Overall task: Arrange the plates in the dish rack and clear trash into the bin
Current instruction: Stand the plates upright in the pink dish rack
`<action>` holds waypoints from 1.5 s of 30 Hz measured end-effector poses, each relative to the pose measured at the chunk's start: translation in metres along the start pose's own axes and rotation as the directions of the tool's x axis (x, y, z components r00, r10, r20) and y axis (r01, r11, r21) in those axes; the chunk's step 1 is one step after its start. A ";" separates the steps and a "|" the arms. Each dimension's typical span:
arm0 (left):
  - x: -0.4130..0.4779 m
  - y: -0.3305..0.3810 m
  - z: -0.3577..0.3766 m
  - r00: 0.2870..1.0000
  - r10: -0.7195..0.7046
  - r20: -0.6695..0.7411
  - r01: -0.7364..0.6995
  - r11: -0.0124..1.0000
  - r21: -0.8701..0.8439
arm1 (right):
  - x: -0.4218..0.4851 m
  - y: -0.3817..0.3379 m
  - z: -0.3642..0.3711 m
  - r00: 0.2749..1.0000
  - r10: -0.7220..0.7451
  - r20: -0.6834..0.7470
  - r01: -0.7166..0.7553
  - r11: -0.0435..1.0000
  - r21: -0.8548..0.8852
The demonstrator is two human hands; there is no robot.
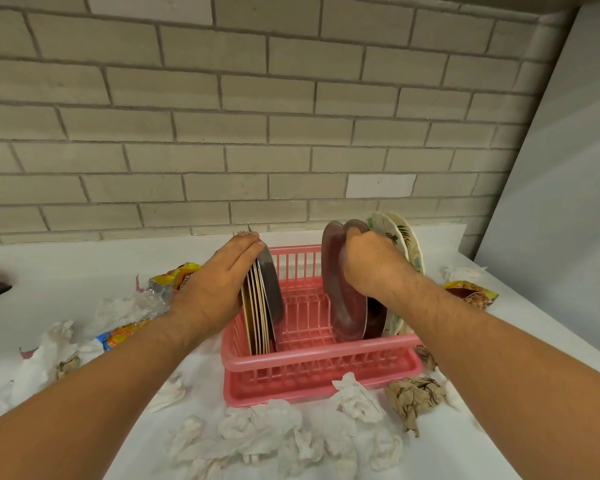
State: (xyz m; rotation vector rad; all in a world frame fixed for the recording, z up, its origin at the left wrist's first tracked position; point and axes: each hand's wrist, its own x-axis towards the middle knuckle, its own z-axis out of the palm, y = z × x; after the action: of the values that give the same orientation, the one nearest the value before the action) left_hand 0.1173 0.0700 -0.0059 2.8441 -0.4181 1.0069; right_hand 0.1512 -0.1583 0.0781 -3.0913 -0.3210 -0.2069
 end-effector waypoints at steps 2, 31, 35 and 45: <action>-0.001 0.001 0.000 1.000 -0.009 0.008 0.009 1.000 -0.007 | -0.001 0.003 -0.002 0.998 -0.053 -0.015 0.052 0.998 -0.019; 0.000 0.006 -0.007 0.998 -0.069 -0.006 0.067 0.982 -0.178 | -0.010 -0.051 0.017 0.936 -0.343 -0.079 0.334 0.797 0.504; 0.001 0.006 -0.009 0.999 -0.032 -0.022 0.028 0.982 -0.185 | -0.007 -0.056 0.033 0.946 -0.318 -0.060 0.291 0.755 0.588; 0.002 -0.006 -0.001 0.998 0.065 0.010 -0.065 0.996 -0.060 | -0.006 -0.054 0.041 0.957 -0.279 -0.086 0.262 0.694 0.671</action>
State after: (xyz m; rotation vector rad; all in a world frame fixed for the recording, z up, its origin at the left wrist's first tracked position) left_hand 0.1194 0.0753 -0.0040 2.8019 -0.5359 0.9718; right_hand 0.1396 -0.1046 0.0369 -2.3032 -0.6826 -0.0375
